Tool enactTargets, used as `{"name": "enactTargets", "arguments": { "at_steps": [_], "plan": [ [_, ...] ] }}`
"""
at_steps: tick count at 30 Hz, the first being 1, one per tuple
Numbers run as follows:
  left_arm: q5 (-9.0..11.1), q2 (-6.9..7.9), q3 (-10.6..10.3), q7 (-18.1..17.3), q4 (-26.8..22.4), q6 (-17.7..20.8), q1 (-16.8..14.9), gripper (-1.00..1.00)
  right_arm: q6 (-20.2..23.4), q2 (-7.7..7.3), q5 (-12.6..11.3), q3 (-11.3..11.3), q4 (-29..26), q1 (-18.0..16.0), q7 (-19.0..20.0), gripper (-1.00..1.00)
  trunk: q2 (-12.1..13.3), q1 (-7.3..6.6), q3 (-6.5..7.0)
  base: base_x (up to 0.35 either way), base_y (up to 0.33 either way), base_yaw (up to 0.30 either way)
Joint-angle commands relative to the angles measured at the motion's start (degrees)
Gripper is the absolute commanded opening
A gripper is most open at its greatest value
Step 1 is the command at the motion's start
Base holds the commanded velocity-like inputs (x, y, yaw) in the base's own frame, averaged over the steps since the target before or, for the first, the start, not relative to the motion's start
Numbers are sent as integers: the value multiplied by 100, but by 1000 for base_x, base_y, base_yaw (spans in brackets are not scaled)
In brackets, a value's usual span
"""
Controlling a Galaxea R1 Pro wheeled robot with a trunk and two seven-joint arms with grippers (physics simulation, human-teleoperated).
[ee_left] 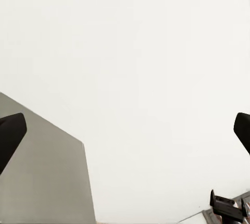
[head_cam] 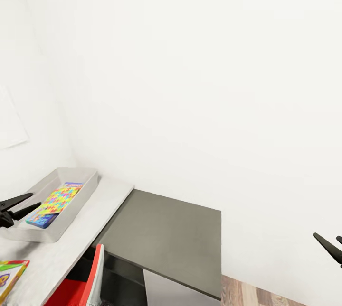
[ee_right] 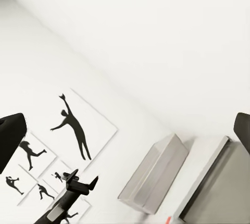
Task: Put all the toys in the child's room - the three board games (two on the bed and one on the table), the two jigsaw puzzles on the table, and the tennis ball on the table - inside the toy box on the table in the child's room.
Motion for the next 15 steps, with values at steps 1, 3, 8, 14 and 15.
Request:
{"name": "enactTargets", "arguments": {
  "at_steps": [1,3,8,14,15],
  "plan": [
    [-2,-1,-1,-18,1,60,-4,100,36,-2,-32,1,-2,4,-7,100,-6,3,2,-38,-19,231],
    [-2,-1,2,-19,0,60,-4,100,36,-2,-32,1,-2,4,-8,100,-6,3,15,-58,-14,233],
    [-2,-1,5,-21,-2,61,-1,100,33,-2,-20,4,-2,4,-12,100,-6,3,44,-117,39,239],
    [-2,-1,5,-21,-2,61,2,100,33,-2,-15,4,-6,4,-11,100,-6,3,74,-154,107,249],
    [-2,-1,6,-20,-2,61,0,100,33,-2,-15,4,-8,4,-10,100,-6,3,79,-144,139,257]
  ]
}}
